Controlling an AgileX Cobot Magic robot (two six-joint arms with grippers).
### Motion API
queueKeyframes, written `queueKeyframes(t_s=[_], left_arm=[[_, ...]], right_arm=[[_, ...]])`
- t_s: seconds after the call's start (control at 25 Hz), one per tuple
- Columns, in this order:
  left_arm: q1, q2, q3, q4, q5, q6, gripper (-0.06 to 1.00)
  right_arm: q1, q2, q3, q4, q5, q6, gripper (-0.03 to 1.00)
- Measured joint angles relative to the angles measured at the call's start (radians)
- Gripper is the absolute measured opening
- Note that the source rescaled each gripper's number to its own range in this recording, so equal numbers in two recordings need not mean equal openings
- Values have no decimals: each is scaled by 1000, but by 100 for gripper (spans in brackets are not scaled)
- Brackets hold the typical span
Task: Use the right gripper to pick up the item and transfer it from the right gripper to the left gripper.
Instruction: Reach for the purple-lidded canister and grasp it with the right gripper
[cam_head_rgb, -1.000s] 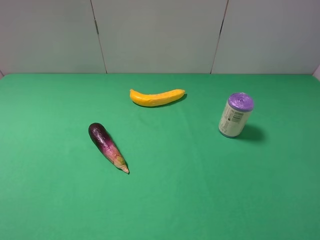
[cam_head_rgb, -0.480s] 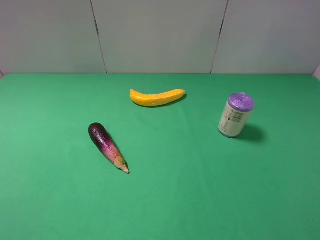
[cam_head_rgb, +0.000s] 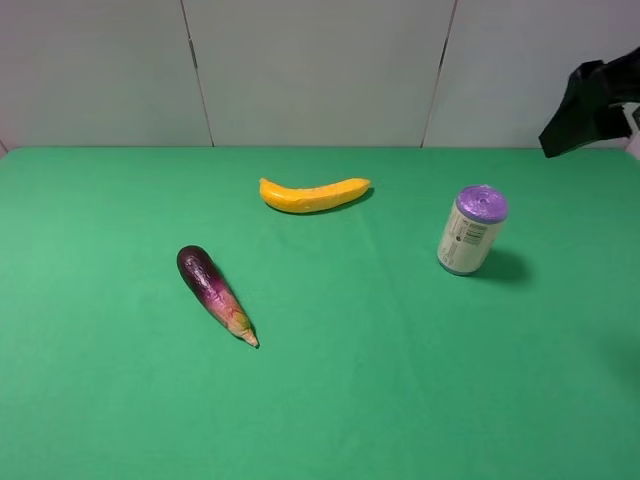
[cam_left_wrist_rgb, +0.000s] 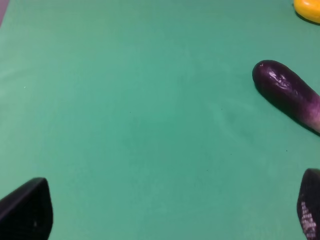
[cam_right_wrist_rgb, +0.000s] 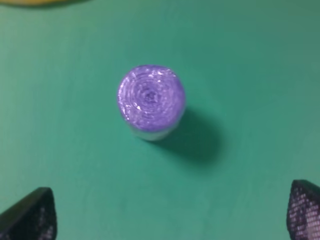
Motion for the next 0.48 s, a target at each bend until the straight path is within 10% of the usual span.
queueKeyframes(t_s=[0.48], left_arm=[[0, 0, 0, 0, 0, 0, 94]], right_arm=[[2, 343, -211, 72, 79, 36, 100]])
